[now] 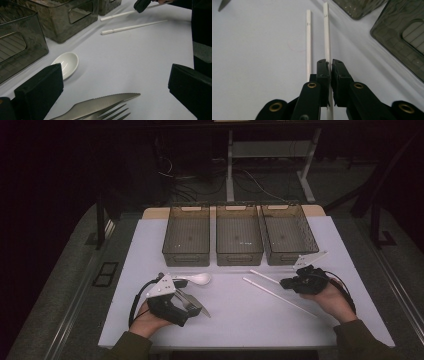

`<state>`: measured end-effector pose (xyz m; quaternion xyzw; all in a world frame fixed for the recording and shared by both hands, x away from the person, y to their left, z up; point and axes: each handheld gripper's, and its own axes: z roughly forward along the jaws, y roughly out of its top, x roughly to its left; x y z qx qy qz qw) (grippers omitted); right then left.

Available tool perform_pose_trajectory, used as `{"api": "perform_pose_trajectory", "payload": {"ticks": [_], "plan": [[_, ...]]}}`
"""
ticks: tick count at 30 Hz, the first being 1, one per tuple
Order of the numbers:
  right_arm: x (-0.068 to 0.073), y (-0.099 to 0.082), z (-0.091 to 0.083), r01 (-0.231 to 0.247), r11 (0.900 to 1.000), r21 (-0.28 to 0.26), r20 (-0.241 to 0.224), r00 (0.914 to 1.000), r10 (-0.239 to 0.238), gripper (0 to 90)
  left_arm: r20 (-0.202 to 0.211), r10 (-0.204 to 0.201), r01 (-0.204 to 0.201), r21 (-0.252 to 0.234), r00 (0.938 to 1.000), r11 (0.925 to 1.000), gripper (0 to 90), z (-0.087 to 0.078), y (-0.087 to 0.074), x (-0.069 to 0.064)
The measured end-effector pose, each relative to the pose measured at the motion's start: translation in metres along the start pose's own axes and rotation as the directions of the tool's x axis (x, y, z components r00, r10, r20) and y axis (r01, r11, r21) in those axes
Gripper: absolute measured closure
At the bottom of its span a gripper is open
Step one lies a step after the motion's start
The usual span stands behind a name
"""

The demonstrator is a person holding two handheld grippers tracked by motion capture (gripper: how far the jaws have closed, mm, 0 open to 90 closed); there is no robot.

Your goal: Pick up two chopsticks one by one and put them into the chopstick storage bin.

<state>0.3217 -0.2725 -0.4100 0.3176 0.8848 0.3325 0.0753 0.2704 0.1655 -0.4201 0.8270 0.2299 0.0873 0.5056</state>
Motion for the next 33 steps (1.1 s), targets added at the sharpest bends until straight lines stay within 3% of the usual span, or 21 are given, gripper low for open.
{"api": "perform_pose_trajectory", "payload": {"ticks": [9, 17, 33], "plan": [[-0.002, 0.001, -0.016, -0.031, 0.9973, -0.067, -0.042, 0.9987, 0.028, 84.7, 0.002, 0.002, -0.002, -0.001, 1.0, 1.0, 0.0, 0.0, 0.0, -0.001], [-0.003, 0.004, -0.022, -0.045, 0.9943, -0.097, -0.047, 0.9981, 0.041, 84.7, 0.0, 0.0, 0.0, 0.0, 1.0, 1.0, 0.0, 0.001, 0.0, -0.001], [0.0, 0.031, -0.024, -0.061, 0.9891, -0.134, -0.052, 0.9972, 0.055, 84.7, -0.004, -0.001, 0.001, -0.002, 1.0, 1.0, 0.0, 0.002, 0.0, -0.002]]}}
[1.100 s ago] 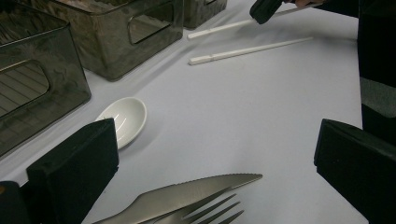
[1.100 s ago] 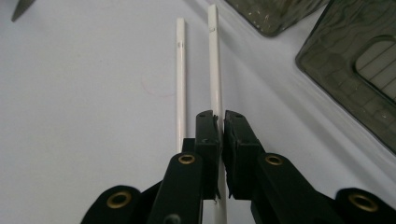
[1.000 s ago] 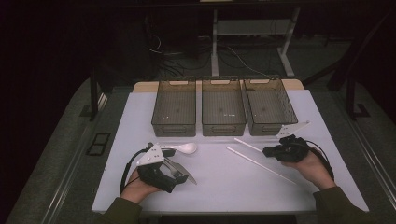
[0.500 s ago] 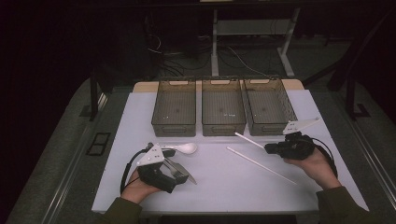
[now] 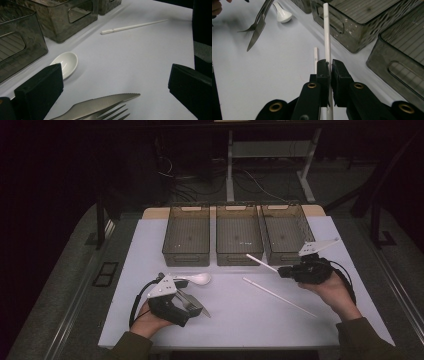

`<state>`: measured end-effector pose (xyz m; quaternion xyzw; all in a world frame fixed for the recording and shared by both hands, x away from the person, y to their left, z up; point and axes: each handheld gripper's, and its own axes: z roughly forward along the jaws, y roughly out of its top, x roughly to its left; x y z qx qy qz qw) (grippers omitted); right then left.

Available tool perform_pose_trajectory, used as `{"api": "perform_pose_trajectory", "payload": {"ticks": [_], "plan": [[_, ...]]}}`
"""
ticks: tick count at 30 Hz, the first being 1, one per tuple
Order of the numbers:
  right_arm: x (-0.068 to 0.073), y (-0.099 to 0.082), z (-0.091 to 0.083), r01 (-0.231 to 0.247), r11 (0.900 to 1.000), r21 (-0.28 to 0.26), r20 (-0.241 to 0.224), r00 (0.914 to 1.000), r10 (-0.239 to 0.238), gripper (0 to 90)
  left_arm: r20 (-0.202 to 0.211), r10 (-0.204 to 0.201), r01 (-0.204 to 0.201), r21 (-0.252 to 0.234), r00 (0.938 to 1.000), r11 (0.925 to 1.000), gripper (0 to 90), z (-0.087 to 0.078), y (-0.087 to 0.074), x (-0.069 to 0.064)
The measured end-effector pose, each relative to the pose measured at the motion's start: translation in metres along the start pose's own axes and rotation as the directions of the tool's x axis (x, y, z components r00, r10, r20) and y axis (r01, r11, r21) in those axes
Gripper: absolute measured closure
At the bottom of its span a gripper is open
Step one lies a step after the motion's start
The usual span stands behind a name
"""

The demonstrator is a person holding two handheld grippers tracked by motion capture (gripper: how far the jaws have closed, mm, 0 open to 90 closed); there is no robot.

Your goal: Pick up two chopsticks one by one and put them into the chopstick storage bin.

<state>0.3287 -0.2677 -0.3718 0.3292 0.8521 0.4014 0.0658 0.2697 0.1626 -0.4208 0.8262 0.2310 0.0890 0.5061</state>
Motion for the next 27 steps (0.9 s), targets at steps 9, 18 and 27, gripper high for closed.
{"api": "perform_pose_trajectory", "payload": {"ticks": [9, 18, 27], "plan": [[0.002, 0.014, 0.008, -0.014, 0.9999, 0.004, -0.001, 0.9999, 0.014, 84.8, 0.005, 0.006, -0.006, 0.003, 1.0, 1.0, 0.0, 0.001, 0.001, -0.001], [0.003, 0.036, 0.012, -0.016, 0.9999, 0.001, 0.005, 0.9999, 0.016, 84.8, 0.004, 0.002, -0.002, -0.004, 1.0, 1.0, 0.0, 0.001, 0.001, -0.002], [0.006, 0.057, 0.023, -0.007, 0.9999, 0.009, 0.007, 0.9999, 0.007, 84.9, 0.009, 0.004, -0.004, -0.007, 1.0, 1.0, 0.0, 0.001, 0.001, -0.002]]}}
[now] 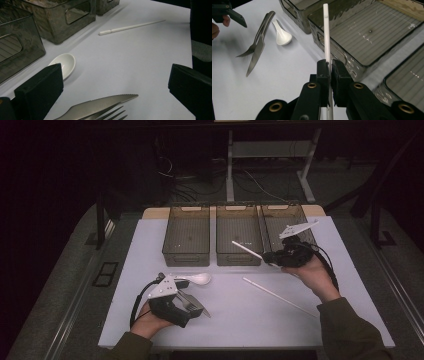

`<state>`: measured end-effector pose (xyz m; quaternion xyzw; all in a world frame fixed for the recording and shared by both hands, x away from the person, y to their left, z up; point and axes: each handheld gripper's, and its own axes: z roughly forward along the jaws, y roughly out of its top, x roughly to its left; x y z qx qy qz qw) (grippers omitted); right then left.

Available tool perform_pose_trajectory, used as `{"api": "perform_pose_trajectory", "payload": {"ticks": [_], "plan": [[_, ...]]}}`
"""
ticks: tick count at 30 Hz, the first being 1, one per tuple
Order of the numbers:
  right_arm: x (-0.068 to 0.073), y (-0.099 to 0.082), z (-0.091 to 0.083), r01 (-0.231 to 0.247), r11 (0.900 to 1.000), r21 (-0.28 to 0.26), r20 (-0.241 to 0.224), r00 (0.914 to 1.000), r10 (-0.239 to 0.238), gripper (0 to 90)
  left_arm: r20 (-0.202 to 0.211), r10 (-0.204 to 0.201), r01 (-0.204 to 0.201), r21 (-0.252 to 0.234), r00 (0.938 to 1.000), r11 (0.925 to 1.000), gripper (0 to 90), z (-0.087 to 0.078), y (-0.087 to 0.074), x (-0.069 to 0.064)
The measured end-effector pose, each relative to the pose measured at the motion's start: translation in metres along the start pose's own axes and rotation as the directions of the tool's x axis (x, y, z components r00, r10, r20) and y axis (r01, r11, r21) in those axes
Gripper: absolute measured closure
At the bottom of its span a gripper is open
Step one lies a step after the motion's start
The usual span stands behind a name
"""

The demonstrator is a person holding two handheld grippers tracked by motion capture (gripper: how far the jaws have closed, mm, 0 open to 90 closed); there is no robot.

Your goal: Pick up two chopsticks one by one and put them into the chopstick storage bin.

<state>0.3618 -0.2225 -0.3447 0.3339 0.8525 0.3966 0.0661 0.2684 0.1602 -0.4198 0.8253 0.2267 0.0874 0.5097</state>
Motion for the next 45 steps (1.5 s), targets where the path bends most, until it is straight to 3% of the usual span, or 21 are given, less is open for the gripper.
{"api": "perform_pose_trajectory", "payload": {"ticks": [30, 39, 45], "plan": [[0.009, 0.074, 0.044, -0.01, 0.9999, 0.0, 0.028, 0.9996, 0.01, 84.9, -0.007, -0.002, 0.002, -0.004, 1.0, 1.0, 0.0, 0.0, 0.0, 0.0], [0.017, 0.097, 0.068, -0.008, 0.9999, 0.009, 0.029, 0.9995, 0.008, 84.9, -0.003, 0.0, 0.0, -0.007, 1.0, 1.0, 0.0, -0.001, 0.001, 0.0], [0.022, 0.113, 0.092, -0.015, 0.9997, 0.018, 0.028, 0.9995, 0.015, 84.8, -0.006, 0.009, -0.009, -0.008, 0.9999, 0.9999, 0.0, -0.002, 0.001, 0.0]]}}
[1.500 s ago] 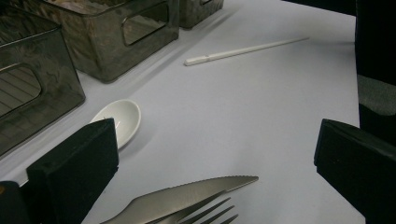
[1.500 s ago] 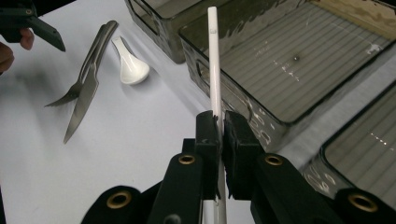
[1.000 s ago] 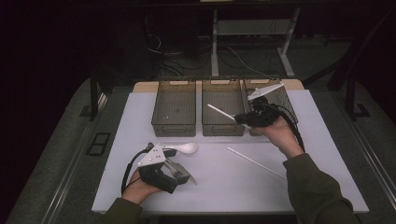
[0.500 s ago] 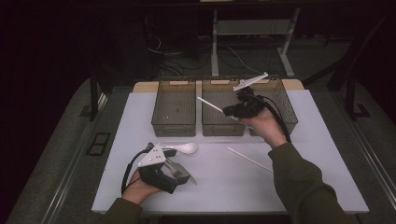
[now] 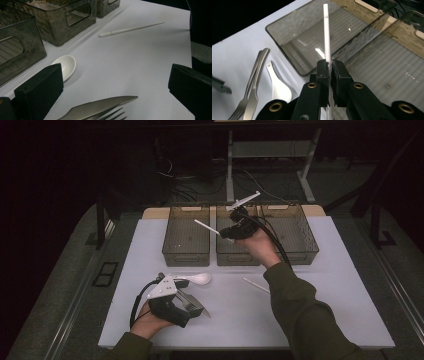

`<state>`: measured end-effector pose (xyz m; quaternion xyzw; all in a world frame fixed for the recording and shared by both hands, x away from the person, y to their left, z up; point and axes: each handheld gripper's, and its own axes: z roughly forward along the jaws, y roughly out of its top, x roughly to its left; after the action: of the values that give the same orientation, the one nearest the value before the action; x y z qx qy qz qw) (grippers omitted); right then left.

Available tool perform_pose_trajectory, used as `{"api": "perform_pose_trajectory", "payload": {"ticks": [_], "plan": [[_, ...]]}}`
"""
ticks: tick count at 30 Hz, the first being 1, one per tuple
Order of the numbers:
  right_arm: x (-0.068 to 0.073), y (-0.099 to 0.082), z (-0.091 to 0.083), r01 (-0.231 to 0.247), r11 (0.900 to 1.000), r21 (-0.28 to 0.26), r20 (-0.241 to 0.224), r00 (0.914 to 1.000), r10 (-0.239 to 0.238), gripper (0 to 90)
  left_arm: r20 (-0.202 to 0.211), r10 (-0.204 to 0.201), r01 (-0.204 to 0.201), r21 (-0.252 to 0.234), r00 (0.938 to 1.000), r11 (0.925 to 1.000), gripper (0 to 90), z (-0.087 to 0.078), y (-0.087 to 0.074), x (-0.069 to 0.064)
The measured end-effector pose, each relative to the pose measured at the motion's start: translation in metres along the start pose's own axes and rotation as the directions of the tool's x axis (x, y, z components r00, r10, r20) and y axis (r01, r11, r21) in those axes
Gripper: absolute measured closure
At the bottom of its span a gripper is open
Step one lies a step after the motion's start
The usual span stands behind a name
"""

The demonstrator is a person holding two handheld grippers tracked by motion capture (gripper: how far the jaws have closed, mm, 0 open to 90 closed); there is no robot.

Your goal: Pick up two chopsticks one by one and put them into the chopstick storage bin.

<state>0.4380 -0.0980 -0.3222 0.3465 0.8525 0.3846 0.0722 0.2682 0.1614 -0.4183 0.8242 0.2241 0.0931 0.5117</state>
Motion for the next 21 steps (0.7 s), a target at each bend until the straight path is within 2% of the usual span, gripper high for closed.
{"api": "perform_pose_trajectory", "payload": {"ticks": [9, 21], "plan": [[0.003, 0.016, 0.031, -0.015, 0.9995, 0.029, 0.01, 0.9998, 0.015, 84.8, 0.004, -0.013, 0.013, -0.011, 0.9999, 0.9999, 0.0, 0.0, 0.0, 0.0], [0.009, 0.042, 0.072, -0.035, 0.9974, 0.063, 0.036, 0.9988, 0.033, 84.8, 0.005, -0.003, 0.003, -0.009, 1.0, 1.0, 0.0, -0.001, 0.001, 0.0]]}}
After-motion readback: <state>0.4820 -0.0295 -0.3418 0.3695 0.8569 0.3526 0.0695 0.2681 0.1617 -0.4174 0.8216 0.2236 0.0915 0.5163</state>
